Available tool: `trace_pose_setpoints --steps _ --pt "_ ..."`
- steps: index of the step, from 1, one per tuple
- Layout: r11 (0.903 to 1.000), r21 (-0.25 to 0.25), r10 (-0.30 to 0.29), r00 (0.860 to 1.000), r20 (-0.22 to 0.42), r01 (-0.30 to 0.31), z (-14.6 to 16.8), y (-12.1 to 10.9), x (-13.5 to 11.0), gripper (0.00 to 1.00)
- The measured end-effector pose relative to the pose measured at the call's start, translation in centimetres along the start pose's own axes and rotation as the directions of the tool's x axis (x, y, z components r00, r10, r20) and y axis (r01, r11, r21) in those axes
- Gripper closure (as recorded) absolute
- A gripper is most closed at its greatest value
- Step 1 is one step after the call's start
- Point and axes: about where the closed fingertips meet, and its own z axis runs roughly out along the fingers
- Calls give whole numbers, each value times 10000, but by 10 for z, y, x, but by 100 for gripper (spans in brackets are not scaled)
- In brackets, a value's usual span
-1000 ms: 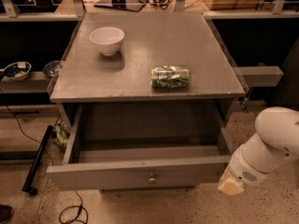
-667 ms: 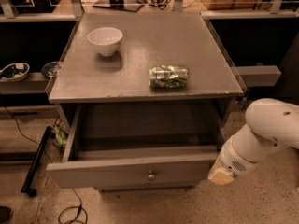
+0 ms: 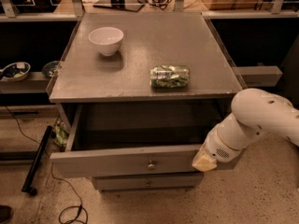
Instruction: Close top drawer
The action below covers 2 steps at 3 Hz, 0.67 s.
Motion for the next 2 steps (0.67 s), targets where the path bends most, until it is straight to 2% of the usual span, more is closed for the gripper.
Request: trace_pose_setpoints --steps 2 --pt "9999 33 142 9999 49 -142 7 -5 -1 100"
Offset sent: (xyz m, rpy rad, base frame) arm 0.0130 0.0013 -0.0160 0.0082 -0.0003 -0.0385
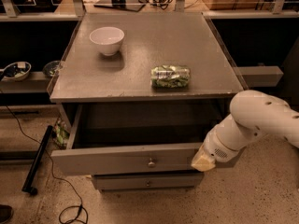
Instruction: Close top drawer
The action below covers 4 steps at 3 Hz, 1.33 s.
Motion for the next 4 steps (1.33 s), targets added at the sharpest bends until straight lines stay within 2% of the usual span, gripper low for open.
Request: trace_pose_setpoints --steps 2,3,4 --pt "9997 249 -53 9993 382 43 3 -18 -23 100" --pt "9980 631 -109 9973 733 62 -3 -35 -43 100" --pt "9982 590 -91 9977 667 52 -1 -34 -41 100"
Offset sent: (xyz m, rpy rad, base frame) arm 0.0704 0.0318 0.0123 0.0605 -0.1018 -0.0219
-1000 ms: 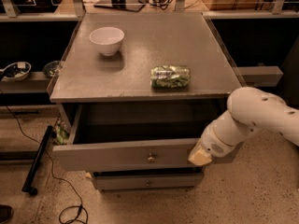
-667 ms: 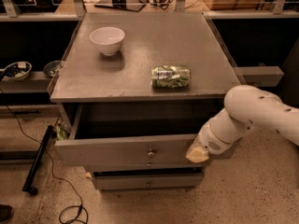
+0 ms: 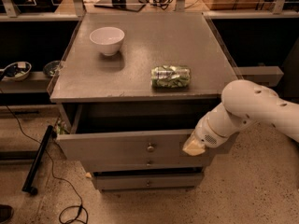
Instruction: Close top drawer
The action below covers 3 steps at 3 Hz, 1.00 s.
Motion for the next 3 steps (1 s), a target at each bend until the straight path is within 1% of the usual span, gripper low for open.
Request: trace_pose_setpoints --steps 1,2,3 --pt "10000 -38 15 10000 -68 -15 2 1 2 100" --pt "9983 571 96 9999 135 -104 -3 -24 -15 100" --pt "9948 1008 77 9995 314 -108 -7 -47 -31 100"
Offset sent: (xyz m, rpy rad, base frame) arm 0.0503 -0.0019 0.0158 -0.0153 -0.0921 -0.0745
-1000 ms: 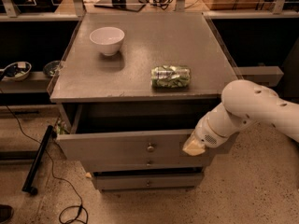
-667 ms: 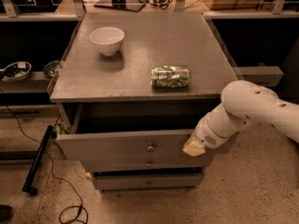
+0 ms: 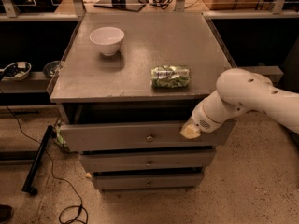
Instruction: Close top drawer
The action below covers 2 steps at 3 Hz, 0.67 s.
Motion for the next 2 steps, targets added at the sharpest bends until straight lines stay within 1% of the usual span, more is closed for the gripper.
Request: trace_pose_setpoints --steps 1,2 --pt "9999 -52 86 9999 -54 -86 0 2 6 100" --pt "9993 -179 321 9993 -205 -325 -1 8 23 100"
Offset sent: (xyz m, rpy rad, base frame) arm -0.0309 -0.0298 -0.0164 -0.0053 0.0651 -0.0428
